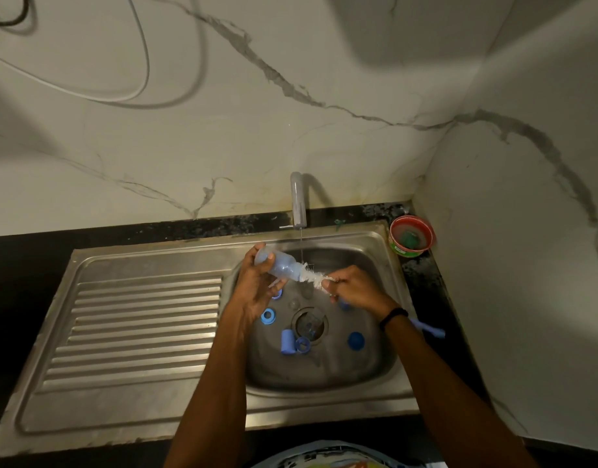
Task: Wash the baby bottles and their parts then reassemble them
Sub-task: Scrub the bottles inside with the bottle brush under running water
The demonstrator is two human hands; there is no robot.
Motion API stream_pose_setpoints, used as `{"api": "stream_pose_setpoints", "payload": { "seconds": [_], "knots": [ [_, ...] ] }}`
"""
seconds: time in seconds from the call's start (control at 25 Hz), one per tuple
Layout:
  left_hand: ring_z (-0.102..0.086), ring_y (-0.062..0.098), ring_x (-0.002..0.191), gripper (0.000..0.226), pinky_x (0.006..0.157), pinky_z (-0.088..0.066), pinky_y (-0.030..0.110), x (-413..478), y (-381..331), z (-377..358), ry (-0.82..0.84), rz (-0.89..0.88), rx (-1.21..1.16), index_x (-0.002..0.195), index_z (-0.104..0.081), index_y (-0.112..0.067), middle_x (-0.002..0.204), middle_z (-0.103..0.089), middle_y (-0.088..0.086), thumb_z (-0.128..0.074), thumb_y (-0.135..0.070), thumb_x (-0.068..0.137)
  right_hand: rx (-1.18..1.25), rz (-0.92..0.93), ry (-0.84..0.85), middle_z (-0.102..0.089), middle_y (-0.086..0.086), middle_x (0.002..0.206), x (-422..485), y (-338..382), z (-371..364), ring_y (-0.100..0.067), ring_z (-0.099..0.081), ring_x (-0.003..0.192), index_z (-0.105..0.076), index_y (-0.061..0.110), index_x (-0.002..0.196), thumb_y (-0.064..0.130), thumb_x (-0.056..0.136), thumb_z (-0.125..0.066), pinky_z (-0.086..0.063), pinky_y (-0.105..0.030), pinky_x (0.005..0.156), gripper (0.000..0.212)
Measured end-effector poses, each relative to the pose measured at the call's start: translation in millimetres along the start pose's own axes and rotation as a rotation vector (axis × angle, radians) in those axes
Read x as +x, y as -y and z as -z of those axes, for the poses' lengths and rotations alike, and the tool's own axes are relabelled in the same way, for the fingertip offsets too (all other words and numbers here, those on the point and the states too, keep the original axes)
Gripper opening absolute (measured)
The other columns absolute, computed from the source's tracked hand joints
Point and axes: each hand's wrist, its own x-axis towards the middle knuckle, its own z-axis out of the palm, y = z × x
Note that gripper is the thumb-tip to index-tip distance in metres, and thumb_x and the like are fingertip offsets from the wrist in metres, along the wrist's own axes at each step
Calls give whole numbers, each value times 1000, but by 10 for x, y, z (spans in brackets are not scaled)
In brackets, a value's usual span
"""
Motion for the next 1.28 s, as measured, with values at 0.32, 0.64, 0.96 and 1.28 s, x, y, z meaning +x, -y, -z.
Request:
{"api": "stream_pose_setpoints", "payload": {
  "seconds": [0.32, 0.64, 0.96, 1.28],
  "knots": [
    [-72, 29, 99, 26, 82, -60, 38, -45, -7, 104, 139, -58, 205, 101, -73, -26, 96, -76, 3, -60, -5, 96, 20, -32, 5, -61, 2, 57, 27, -55, 40, -11, -52, 52, -68, 14, 73, 26, 98, -54, -43, -30, 57, 31],
    [-71, 24, 103, 29, 89, -58, 39, 15, 70, 159, -27, -90, 218, 111, -68, -18, 107, -75, 4, -70, -39, 91, -289, 95, -181, -49, -6, 60, 99, -103, 131, -20, -46, 56, -44, 14, 59, 2, 85, -52, -37, -34, 53, 29],
    [-72, 25, 106, 44, 98, -55, 48, 69, 258, 225, -150, -53, 104, 121, -67, -13, 115, -74, 7, -71, -43, 89, -266, 41, -131, -61, -15, 73, 71, -317, 175, -25, -55, 65, -60, 3, 75, 9, 87, -54, -39, -32, 58, 15],
    [-72, 26, 101, 48, 92, -59, 48, 87, 397, 104, -340, -36, 108, 123, -66, -16, 115, -72, 9, -72, -48, 88, -147, -41, -133, -61, -12, 68, -12, -415, 144, -19, -52, 59, -61, 0, 72, 22, 89, -53, -37, -32, 59, 29]
  ]
}}
